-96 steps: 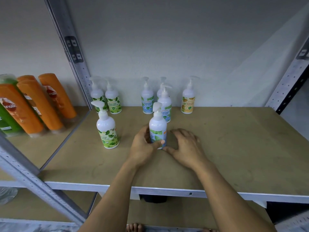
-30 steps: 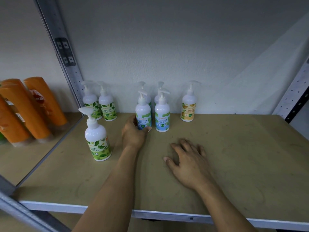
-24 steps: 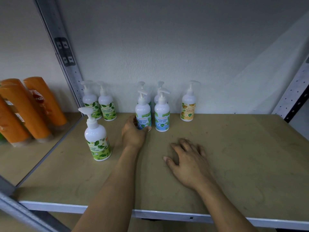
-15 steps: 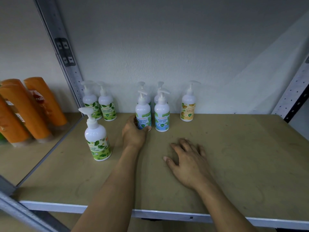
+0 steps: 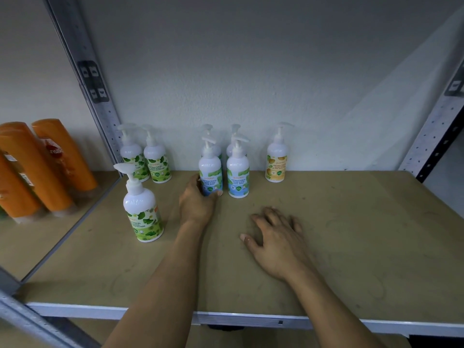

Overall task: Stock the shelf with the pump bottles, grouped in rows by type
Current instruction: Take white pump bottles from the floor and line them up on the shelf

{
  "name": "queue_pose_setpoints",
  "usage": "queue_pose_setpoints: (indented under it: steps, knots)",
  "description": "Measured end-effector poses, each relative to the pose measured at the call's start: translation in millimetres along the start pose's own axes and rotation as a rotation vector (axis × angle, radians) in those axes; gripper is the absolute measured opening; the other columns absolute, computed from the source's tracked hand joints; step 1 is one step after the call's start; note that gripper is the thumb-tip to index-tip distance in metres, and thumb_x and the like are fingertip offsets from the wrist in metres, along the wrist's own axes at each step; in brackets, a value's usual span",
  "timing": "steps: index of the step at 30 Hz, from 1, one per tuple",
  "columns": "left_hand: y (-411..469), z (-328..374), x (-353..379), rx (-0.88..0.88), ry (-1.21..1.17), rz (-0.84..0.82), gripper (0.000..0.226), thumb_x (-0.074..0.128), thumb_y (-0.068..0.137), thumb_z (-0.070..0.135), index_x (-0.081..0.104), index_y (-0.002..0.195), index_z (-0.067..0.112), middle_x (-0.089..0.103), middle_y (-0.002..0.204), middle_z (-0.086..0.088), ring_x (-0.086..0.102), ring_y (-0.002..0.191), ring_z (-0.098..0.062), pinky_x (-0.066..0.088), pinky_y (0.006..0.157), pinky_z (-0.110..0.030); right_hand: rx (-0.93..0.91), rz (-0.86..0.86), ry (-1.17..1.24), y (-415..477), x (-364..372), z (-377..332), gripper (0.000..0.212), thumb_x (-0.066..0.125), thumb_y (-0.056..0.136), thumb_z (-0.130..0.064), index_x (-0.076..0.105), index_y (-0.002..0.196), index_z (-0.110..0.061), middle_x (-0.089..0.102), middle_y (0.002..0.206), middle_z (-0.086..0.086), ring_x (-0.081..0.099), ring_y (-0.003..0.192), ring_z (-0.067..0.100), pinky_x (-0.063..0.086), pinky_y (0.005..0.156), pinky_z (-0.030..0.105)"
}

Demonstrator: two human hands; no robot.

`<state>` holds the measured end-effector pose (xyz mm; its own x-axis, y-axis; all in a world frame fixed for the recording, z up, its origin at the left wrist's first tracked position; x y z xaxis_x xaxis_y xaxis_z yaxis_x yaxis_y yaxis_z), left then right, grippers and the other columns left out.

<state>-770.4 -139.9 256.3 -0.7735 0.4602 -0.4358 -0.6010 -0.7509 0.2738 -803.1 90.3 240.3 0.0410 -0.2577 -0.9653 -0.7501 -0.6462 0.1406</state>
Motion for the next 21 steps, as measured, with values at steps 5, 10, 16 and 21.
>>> queue_pose_setpoints:
  steps: [5,10,16,21]
  knots:
    - [-29,-5,-13,-0.021,0.144,-0.087,0.074,0.073,0.089,0.034,0.038,0.15,0.014,0.052,0.147,-0.005,0.05,0.133,-0.025,0.042,0.106,-0.036,-0.001,-0.009,0.023,-2,-2,-1,0.069,0.027,0.09,-0.071,0.038,0.148,-0.034,0.029,0.159,-0.002,0.016,0.151,0.015,0.011,0.121,0.052]
    - [-96,26,-54,0.332,0.187,-0.162,0.036,0.069,0.09,0.025,0.064,0.125,0.019,0.066,0.123,0.002,0.065,0.108,-0.015,0.053,0.094,-0.032,0.005,-0.015,0.053,-5,-5,-3,0.065,0.035,0.095,-0.066,0.037,0.15,-0.032,0.029,0.16,-0.001,0.018,0.151,0.017,0.011,0.122,0.05]
    - [-116,25,-153,0.321,0.199,0.039,0.014,0.071,0.091,0.015,0.074,0.098,0.026,0.072,0.092,0.015,0.065,0.083,0.0,0.046,0.074,-0.009,-0.059,0.028,0.077,-13,-10,-14,0.061,0.042,0.095,-0.059,0.04,0.149,-0.029,0.04,0.154,-0.004,0.031,0.144,0.015,0.019,0.12,0.041]
    - [-106,-39,-218,0.06,0.312,0.129,0.024,0.064,0.092,0.027,0.068,0.115,0.024,0.07,0.114,0.003,0.064,0.103,-0.014,0.047,0.083,-0.029,-0.152,0.06,0.071,-23,-5,-42,0.054,0.045,0.099,-0.051,0.043,0.147,-0.028,0.045,0.15,-0.006,0.036,0.141,0.014,0.023,0.117,0.037]
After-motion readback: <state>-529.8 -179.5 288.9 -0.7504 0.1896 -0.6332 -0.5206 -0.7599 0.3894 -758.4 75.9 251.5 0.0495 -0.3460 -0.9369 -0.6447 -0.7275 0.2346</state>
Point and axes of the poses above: each hand's wrist, its own y-axis towards the middle knuckle, its own x-axis out of the palm, z = x × y, the point moved 8 cm from there along y, towards the middle knuckle
